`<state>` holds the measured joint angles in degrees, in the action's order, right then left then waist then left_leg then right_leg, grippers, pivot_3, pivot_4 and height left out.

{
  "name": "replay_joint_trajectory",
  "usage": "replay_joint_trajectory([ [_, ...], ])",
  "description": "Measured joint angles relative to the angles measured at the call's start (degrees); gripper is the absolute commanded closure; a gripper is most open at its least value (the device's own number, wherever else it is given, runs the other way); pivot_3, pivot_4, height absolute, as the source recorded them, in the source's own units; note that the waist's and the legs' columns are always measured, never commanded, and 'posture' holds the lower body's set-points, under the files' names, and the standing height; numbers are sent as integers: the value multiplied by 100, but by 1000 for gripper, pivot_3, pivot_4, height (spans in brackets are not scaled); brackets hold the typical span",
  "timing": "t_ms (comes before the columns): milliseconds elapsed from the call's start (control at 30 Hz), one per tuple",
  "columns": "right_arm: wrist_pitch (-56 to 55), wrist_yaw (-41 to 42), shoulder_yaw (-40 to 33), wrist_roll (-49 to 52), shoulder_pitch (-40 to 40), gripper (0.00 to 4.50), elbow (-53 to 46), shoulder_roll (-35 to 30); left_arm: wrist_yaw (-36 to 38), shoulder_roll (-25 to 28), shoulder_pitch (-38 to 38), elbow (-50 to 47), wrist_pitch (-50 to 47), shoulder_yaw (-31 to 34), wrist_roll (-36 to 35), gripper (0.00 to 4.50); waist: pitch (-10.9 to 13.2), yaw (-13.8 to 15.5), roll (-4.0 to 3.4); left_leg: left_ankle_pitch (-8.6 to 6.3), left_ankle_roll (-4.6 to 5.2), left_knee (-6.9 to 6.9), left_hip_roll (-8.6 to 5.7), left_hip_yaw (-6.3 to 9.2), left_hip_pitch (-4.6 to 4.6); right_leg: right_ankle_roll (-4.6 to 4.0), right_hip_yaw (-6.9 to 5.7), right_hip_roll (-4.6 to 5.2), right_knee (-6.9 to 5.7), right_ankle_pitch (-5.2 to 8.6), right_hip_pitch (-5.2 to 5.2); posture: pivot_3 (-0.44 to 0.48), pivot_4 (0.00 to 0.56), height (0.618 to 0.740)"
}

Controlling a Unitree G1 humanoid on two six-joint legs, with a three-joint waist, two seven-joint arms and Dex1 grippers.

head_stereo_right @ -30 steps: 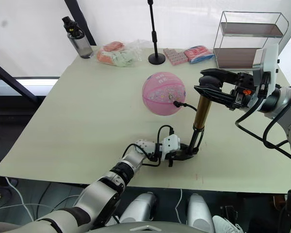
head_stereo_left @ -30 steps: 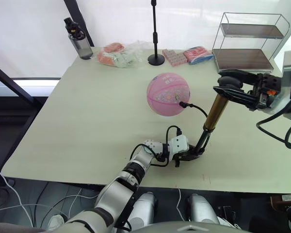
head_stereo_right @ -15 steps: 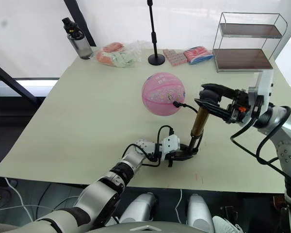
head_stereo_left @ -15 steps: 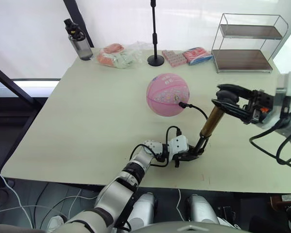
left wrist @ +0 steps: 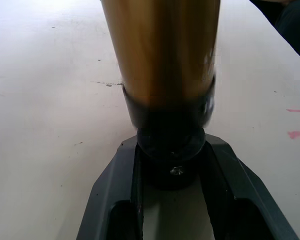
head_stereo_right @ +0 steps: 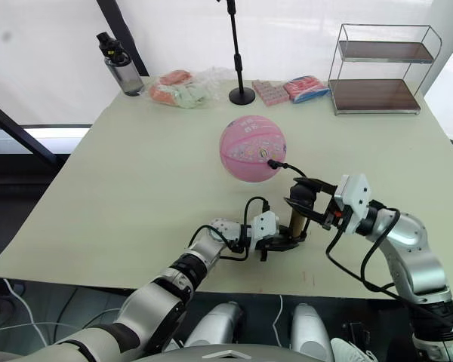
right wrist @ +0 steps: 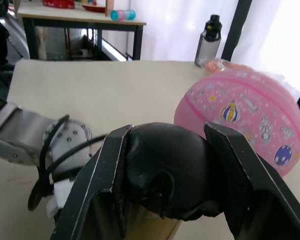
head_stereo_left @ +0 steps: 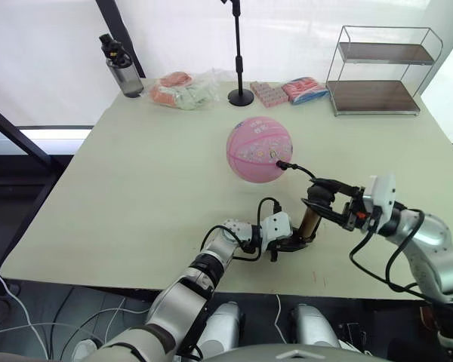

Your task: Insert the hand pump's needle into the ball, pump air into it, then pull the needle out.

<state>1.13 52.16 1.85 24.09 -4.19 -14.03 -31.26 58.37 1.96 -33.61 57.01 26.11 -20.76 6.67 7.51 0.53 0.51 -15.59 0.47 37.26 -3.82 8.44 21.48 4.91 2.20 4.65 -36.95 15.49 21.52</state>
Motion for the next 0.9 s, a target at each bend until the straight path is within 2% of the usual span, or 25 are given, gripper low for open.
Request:
replay_joint_trajectory([
  [233,-284,-46,77,-128,12,2677,-43,42,-24,0,9,8,-38,1,0,3431,-7,-8,3,-1,0,-8,1,0,-34,0,2,-1,1,1,-30,0,150,740],
  [500,734,17,-224,467,-325,2677,-314,-346,24,-37,1,-6,-38,3,-22,3431,11,14,-8,-1,0,-8,0,-2,-15,-1,6,3,5,1,-17,0,150,740],
  [733,1594,128,-805,1564,-1169,2677,-497,-834,26,-47,-16,-6,-39,24,-47,3431,30,15,-10,-1,1,-6,1,-1,-8,0,6,6,5,0,-15,0,150,740],
  [900,1966,114,-1106,2053,-1572,2677,-553,-948,37,-51,-27,-6,-38,25,-64,3431,31,17,-11,0,1,5,1,1,20,-1,4,9,0,-2,8,0,150,740],
])
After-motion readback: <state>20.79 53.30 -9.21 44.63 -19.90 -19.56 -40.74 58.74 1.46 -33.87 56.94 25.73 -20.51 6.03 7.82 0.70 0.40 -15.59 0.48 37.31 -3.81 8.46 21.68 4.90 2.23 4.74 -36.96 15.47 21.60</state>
